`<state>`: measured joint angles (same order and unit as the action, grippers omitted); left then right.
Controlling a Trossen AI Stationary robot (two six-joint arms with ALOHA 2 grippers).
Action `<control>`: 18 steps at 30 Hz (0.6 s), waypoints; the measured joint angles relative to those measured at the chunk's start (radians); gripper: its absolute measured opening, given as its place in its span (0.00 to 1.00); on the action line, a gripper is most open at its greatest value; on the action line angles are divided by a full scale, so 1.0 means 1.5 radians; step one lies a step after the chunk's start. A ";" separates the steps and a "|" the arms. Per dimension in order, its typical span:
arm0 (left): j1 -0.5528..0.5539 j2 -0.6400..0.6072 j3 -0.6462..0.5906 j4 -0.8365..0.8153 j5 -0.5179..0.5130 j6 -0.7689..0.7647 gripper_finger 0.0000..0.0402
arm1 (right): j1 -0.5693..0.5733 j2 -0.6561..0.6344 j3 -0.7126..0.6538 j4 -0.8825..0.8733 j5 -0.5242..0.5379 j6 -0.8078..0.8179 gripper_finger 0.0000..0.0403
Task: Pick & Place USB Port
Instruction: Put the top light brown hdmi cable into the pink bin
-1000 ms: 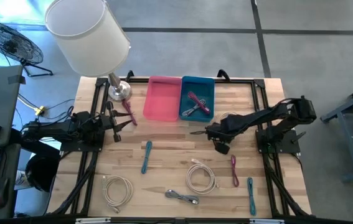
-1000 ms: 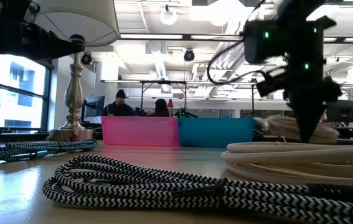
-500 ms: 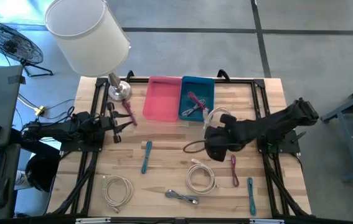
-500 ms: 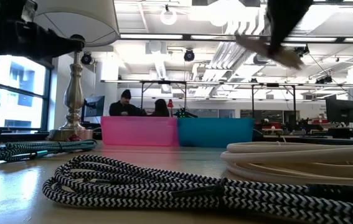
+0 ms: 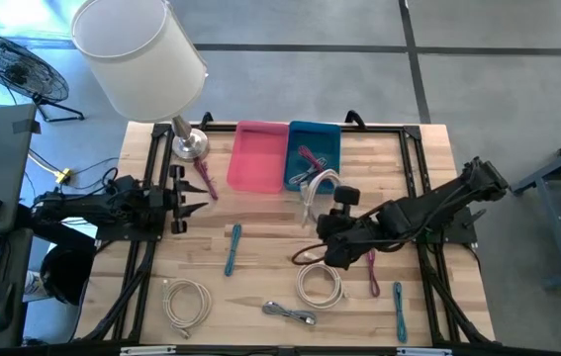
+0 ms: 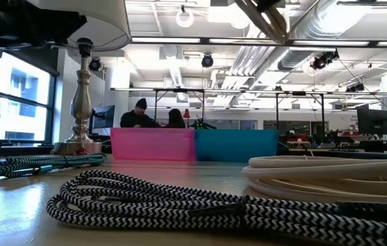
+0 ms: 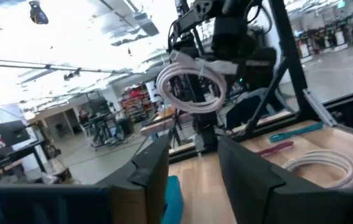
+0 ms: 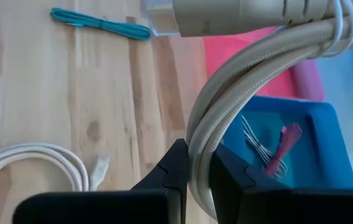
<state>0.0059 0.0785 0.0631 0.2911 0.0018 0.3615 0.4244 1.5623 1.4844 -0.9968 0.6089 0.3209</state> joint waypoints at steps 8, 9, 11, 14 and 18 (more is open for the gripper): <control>0.000 0.162 0.000 0.169 -0.050 -0.005 0.57 | -0.013 0.000 -0.030 0.145 -0.039 -0.123 0.08; 0.000 0.183 0.000 0.200 -0.032 -0.005 0.59 | -0.015 0.000 -0.034 0.167 -0.045 -0.145 0.08; 0.000 0.226 0.000 0.268 0.009 -0.017 0.60 | -0.018 0.000 -0.042 0.208 -0.059 -0.191 0.08; 0.000 0.285 0.000 0.368 0.064 -0.039 0.60 | -0.026 0.000 -0.051 0.270 -0.109 -0.252 0.08; 0.000 0.348 0.011 0.422 0.133 -0.035 0.57 | -0.040 0.000 -0.052 0.328 -0.219 -0.290 0.08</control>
<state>0.0063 0.6006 0.0790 0.9236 0.2006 0.3087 0.3643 1.5623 1.4071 -0.5054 0.2805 -0.1134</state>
